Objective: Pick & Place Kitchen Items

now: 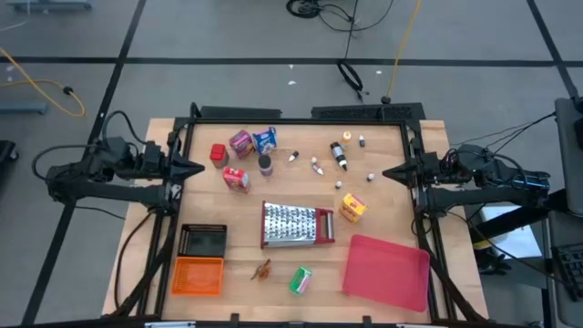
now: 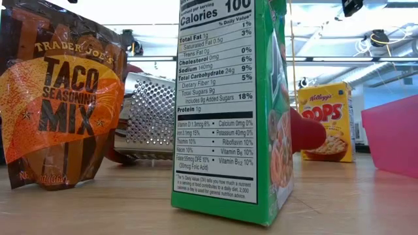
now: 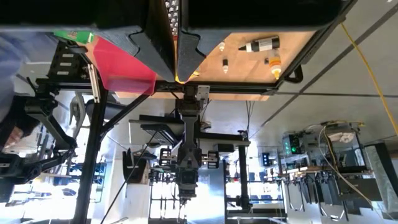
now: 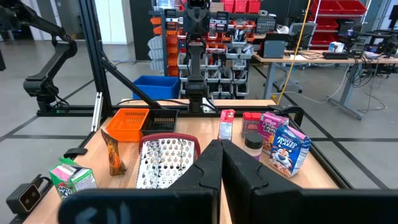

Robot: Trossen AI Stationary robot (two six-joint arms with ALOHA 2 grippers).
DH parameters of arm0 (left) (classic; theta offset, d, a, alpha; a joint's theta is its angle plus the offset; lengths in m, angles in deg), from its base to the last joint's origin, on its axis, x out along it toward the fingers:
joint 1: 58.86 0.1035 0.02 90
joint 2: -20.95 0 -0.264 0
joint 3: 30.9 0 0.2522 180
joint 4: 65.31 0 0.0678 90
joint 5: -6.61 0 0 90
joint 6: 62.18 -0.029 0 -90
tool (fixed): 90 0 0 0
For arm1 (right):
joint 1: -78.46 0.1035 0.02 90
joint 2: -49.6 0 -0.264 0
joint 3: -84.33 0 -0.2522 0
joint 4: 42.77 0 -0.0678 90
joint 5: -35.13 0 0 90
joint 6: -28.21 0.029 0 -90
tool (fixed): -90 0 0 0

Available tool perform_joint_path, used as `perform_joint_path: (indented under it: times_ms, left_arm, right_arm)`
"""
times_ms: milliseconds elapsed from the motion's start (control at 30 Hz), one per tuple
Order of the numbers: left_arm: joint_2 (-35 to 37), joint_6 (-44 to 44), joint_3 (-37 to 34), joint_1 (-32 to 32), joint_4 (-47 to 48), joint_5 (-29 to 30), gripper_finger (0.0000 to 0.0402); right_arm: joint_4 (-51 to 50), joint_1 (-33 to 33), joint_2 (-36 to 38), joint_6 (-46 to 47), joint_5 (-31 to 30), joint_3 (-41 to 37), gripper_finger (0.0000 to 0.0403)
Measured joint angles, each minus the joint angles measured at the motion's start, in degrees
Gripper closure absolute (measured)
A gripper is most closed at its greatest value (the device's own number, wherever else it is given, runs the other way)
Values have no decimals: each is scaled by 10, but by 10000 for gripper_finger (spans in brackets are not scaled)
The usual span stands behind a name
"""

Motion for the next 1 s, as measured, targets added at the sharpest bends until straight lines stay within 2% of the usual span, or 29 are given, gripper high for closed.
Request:
perform_joint_path:
  times_ms: [533,700,800,1000]
  left_arm:
    - [0,-2,0,0,0,0,382]
    - [0,-49,0,0,-3,1,382]
    - [0,-77,0,0,-26,0,382]
    - [0,-54,0,0,-67,0,382]
  right_arm:
    - [25,0,-2,0,0,0,403]
    - [56,0,-5,0,0,0,403]
    - [64,0,-6,11,0,0,403]
    - [95,0,-11,19,2,-1,403]
